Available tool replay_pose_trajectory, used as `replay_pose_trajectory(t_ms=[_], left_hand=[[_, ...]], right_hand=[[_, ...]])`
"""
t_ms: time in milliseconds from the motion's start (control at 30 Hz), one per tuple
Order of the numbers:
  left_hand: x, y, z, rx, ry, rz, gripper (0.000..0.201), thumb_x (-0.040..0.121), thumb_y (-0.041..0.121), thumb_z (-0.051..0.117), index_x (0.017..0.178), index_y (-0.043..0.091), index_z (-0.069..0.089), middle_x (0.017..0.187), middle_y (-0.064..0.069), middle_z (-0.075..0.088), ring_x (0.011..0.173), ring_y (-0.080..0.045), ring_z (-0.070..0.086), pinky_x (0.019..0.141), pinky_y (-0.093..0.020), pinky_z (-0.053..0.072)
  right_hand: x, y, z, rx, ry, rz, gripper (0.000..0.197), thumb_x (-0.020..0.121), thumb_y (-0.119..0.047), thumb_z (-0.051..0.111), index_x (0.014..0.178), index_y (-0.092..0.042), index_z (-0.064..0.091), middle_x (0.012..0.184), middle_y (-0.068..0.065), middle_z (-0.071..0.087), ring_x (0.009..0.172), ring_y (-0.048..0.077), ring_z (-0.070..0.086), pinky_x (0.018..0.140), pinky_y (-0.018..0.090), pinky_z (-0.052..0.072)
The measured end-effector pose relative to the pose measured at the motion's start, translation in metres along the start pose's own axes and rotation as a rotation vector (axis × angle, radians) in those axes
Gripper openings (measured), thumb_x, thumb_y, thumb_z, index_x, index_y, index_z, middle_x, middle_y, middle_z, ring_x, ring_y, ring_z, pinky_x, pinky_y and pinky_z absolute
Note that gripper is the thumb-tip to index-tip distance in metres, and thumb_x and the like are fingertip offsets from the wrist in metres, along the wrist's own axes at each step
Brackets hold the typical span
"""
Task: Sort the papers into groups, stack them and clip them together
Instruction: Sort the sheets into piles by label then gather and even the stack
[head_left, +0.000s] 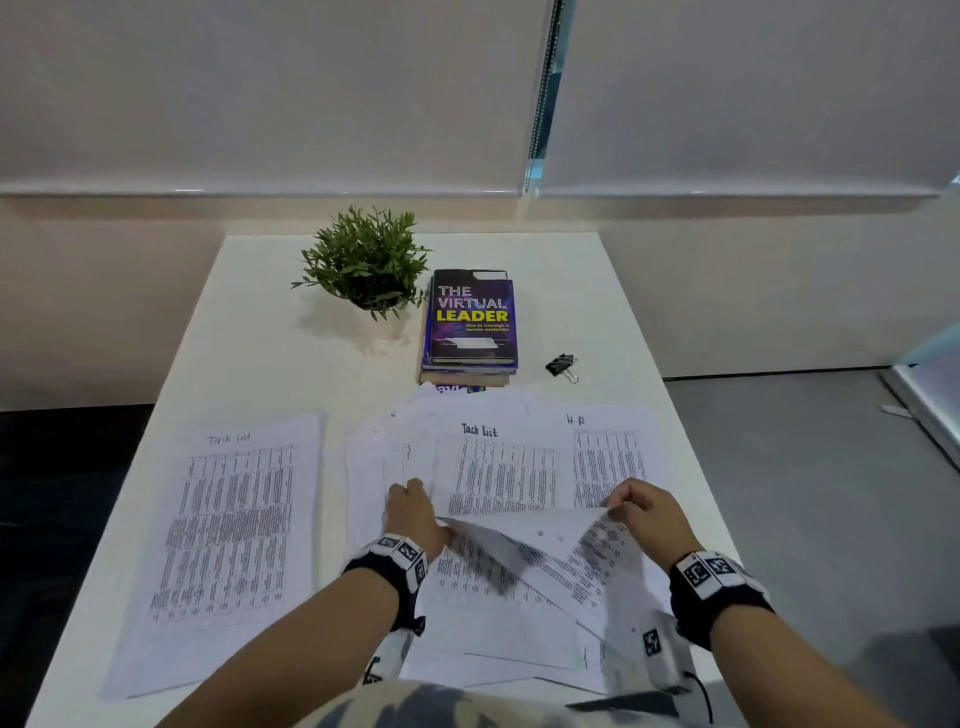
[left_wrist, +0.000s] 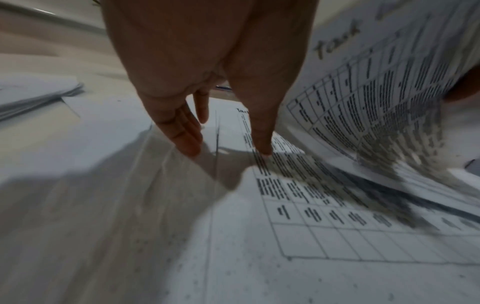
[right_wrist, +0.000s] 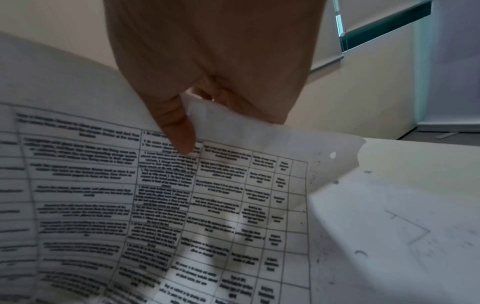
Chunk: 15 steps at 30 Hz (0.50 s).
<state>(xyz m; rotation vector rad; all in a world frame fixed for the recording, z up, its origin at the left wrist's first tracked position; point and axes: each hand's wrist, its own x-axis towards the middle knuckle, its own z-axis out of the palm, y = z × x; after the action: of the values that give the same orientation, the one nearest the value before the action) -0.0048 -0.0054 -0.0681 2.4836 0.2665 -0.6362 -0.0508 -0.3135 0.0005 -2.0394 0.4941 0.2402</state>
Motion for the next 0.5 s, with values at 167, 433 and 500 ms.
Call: replay_pose_trajectory(t_ms=[167, 433, 500], left_hand=[[0.005, 0.002, 0.01, -0.146, -0.014, -0.053, 0.048, 0.08, 0.01, 0.076, 0.107, 0.009, 0.037, 0.09, -0.002, 0.049, 0.078, -0.017, 0.055, 0.058, -0.024, 0.044], [-0.002, 0.005, 0.009, 0.106, 0.026, -0.142, 0.065, 0.081, 0.027, 0.072, 0.134, 0.006, 0.039, 0.135, -0.015, 0.041, 0.126, -0.031, 0.044, 0.102, -0.036, 0.042], [0.0, 0.003, 0.011, 0.082, 0.033, -0.142, 0.063, 0.083, 0.023, 0.071, 0.133, 0.004, 0.038, 0.133, -0.017, 0.044, 0.124, -0.032, 0.048, 0.103, -0.036, 0.042]], right_hand=[[-0.003, -0.001, -0.012, 0.083, -0.033, -0.036, 0.012, 0.085, -0.005, 0.062, 0.073, -0.008, 0.062, 0.071, 0.005, 0.066, 0.068, 0.018, 0.056, 0.069, 0.032, 0.044], [0.023, 0.01, -0.024, 0.321, -0.02, 0.169, 0.012, 0.086, -0.006, 0.065, 0.094, -0.014, 0.071, 0.095, 0.008, 0.073, 0.086, 0.026, 0.067, 0.081, 0.038, 0.052], [0.027, 0.016, -0.014, 0.264, -0.05, 0.209, 0.004, 0.088, -0.012, 0.067, 0.09, -0.011, 0.069, 0.093, 0.008, 0.072, 0.083, 0.026, 0.066, 0.078, 0.037, 0.052]])
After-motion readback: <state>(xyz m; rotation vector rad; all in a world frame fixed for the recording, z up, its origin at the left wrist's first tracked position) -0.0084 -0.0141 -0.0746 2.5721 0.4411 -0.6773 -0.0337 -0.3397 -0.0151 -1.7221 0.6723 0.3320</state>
